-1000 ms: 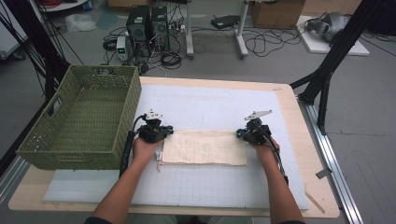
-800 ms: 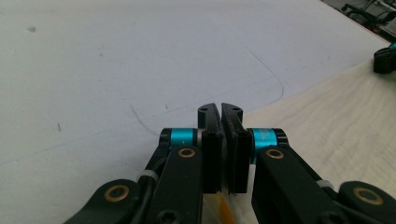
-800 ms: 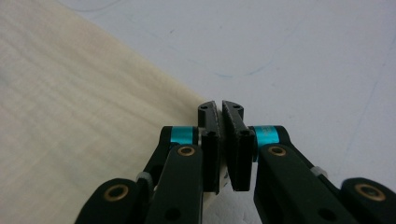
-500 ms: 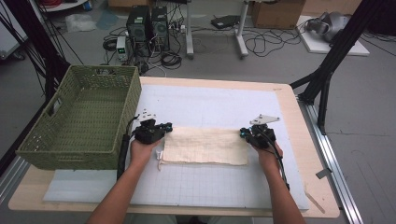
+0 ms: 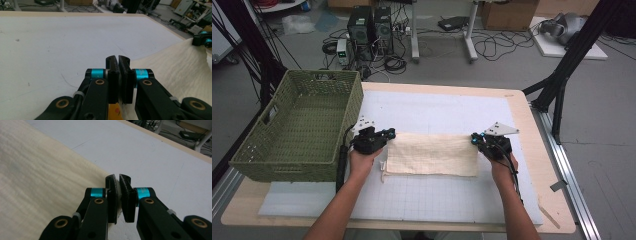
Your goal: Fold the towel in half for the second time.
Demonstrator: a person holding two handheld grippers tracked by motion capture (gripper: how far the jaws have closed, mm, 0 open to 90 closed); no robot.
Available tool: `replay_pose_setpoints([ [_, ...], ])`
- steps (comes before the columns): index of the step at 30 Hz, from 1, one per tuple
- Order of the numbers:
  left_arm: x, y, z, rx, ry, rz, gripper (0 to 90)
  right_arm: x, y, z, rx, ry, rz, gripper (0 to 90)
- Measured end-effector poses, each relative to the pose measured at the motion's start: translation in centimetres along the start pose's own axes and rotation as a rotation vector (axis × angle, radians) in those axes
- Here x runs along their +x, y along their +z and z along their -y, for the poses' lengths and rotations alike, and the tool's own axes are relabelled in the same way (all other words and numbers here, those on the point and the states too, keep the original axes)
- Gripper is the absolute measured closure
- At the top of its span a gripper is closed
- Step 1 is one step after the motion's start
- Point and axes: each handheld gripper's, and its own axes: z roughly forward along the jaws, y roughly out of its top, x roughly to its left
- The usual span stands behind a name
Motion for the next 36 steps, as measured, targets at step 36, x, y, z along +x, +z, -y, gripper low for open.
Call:
replay_pose_setpoints([
  [36, -2.6, -4.1, 4.2, 0.169, 0.063, 0.065, 85.2, 4.1, -4.4, 4.8, -0.01, -0.048, -0.132, 85.0],
])
